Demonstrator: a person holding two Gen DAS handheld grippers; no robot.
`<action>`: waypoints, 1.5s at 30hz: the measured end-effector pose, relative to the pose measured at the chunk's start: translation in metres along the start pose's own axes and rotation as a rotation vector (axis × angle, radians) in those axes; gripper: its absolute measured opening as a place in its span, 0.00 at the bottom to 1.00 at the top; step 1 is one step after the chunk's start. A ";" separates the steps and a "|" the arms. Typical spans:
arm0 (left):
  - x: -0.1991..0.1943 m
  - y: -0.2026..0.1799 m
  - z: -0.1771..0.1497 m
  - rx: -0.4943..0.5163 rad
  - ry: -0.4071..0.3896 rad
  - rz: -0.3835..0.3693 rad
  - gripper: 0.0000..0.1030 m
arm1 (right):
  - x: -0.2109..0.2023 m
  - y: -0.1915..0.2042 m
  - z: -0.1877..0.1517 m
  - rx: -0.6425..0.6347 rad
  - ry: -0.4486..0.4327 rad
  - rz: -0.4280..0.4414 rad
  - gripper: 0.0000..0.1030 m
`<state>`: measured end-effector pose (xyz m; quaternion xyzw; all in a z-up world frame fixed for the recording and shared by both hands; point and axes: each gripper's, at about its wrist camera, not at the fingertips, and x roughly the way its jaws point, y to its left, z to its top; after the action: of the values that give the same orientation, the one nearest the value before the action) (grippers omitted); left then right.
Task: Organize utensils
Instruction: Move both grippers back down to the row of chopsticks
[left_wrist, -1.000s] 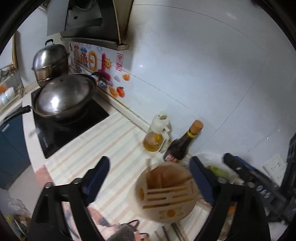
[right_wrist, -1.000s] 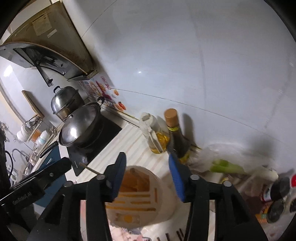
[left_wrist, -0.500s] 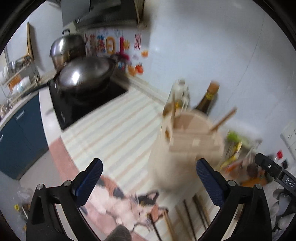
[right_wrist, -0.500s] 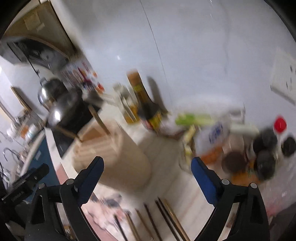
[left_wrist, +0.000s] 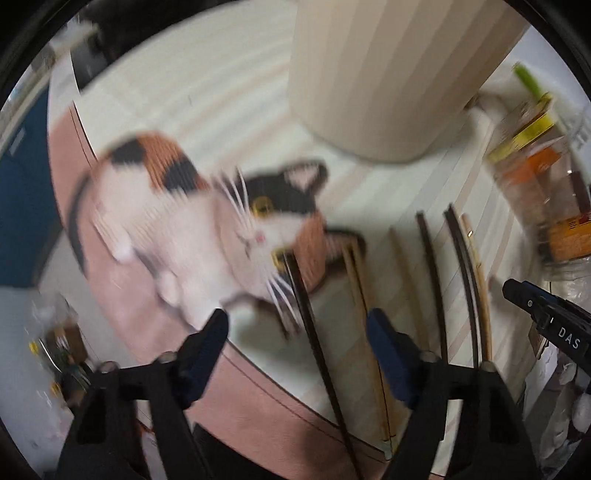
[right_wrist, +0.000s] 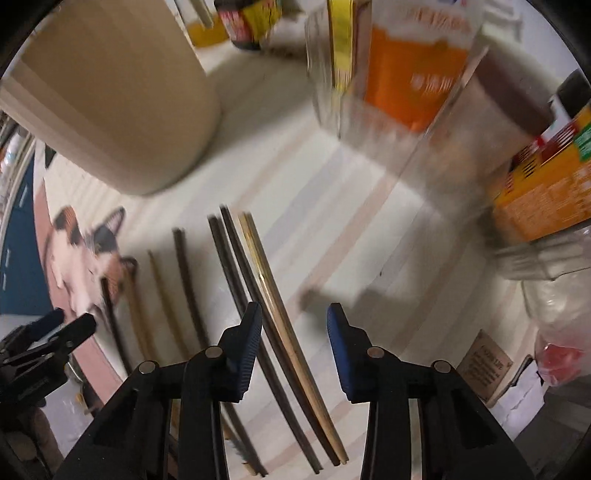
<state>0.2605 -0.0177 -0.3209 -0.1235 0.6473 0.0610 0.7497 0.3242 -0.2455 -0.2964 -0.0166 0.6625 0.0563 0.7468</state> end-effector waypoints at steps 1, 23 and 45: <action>0.006 -0.001 -0.002 -0.001 0.009 0.004 0.55 | 0.004 0.000 -0.001 -0.007 0.007 0.005 0.37; 0.019 -0.001 0.031 0.251 -0.039 0.083 0.04 | 0.027 -0.016 -0.003 0.099 0.089 -0.027 0.07; 0.025 -0.007 0.079 0.462 0.026 -0.055 0.05 | 0.030 -0.053 0.021 0.393 0.222 -0.098 0.08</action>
<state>0.3419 -0.0051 -0.3347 0.0330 0.6500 -0.1106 0.7512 0.3539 -0.2941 -0.3260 0.0909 0.7373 -0.1126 0.6599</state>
